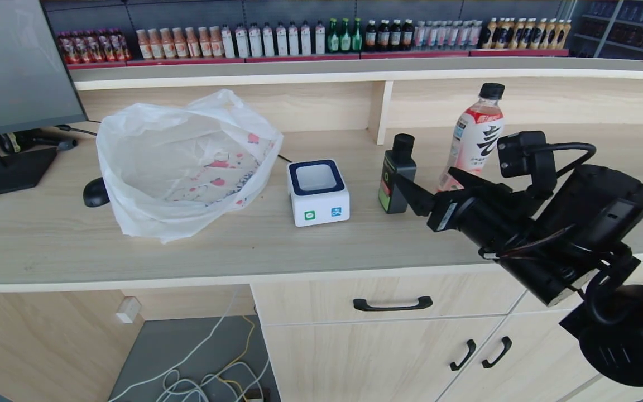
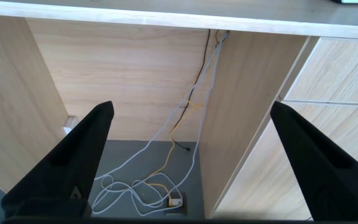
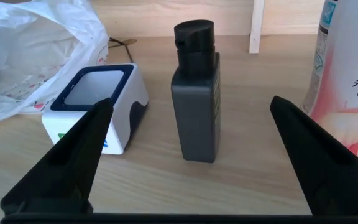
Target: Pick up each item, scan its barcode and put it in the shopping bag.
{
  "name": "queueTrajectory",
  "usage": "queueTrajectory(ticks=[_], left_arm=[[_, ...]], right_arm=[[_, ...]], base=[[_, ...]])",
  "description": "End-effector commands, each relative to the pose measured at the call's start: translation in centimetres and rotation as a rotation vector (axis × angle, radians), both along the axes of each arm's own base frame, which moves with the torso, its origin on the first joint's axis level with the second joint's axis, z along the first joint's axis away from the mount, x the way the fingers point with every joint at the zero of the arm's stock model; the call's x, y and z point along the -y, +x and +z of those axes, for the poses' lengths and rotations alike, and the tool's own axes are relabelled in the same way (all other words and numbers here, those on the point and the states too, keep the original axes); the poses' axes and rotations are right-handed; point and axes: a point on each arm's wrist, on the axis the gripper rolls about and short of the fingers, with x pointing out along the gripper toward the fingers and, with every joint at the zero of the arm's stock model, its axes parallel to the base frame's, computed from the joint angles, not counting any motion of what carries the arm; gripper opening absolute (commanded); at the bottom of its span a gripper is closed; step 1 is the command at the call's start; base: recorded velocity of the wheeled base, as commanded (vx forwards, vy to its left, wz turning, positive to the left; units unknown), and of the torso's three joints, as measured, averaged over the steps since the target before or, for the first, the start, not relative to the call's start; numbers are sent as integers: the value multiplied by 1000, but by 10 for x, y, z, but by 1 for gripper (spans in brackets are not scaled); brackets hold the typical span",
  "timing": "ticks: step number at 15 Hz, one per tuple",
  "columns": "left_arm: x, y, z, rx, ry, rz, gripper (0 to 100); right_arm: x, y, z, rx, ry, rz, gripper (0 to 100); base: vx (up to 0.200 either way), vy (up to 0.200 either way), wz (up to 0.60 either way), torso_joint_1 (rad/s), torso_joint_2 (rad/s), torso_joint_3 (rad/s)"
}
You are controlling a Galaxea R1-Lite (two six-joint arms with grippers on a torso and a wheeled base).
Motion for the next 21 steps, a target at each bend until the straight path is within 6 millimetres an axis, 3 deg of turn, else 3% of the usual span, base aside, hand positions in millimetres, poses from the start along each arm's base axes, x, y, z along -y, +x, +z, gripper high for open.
queueTrajectory(ticks=[1, 5, 13, 21], left_arm=[[0, 0, 0, 0, -1, 0, 100], [0, 0, 0, 0, -1, 0, 100], [0, 0, 0, 0, -1, 0, 100], [0, 0, 0, 0, -1, 0, 100]], right_arm=[[-2, 14, -9, -17, -13, -16, 100], [-3, 42, -6, 20, -9, -56, 100], [-9, 51, -13, 19, -35, -45, 100], [-14, 80, -19, 12, -39, -62, 100]], base=[[0, 0, 0, 0, 0, 0], [0, 0, 0, 0, 0, 0], [0, 0, 0, 0, 0, 0], [0, 0, 0, 0, 0, 0]])
